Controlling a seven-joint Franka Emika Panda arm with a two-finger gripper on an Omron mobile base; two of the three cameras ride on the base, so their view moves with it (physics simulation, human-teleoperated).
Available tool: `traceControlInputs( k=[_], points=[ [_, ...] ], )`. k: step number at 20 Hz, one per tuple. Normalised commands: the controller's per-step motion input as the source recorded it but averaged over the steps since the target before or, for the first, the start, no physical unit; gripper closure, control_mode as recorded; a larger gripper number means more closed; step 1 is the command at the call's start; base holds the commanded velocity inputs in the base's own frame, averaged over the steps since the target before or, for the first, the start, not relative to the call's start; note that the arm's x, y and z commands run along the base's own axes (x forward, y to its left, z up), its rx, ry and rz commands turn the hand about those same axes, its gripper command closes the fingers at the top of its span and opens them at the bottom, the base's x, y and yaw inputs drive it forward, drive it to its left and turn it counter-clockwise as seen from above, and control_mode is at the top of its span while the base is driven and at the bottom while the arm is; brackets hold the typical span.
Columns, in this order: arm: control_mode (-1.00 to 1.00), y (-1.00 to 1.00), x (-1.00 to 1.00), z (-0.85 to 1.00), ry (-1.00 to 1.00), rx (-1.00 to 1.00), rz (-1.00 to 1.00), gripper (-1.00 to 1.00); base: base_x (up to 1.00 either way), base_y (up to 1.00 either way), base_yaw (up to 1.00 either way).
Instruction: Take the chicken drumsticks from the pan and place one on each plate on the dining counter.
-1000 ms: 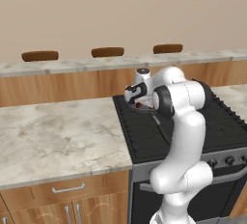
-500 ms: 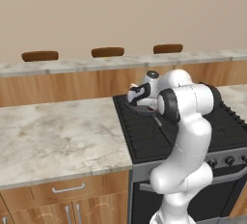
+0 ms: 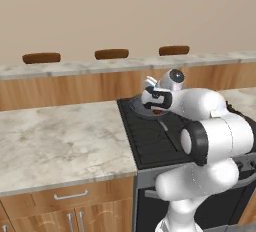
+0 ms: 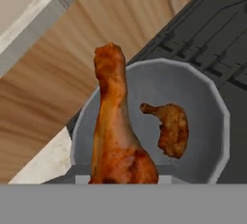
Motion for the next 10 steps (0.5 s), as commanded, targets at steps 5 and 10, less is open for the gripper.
traceControlInputs(
  k=[5,10],
  points=[
    [-1.00,0.01,-1.00,0.39,-0.02,0.07,0.03,1.00,0.00,0.00,0.00],
    [-1.00,0.00,-1.00,0.44,-0.02,0.02,0.01,1.00,0.00,0.00,0.00]
  ],
)
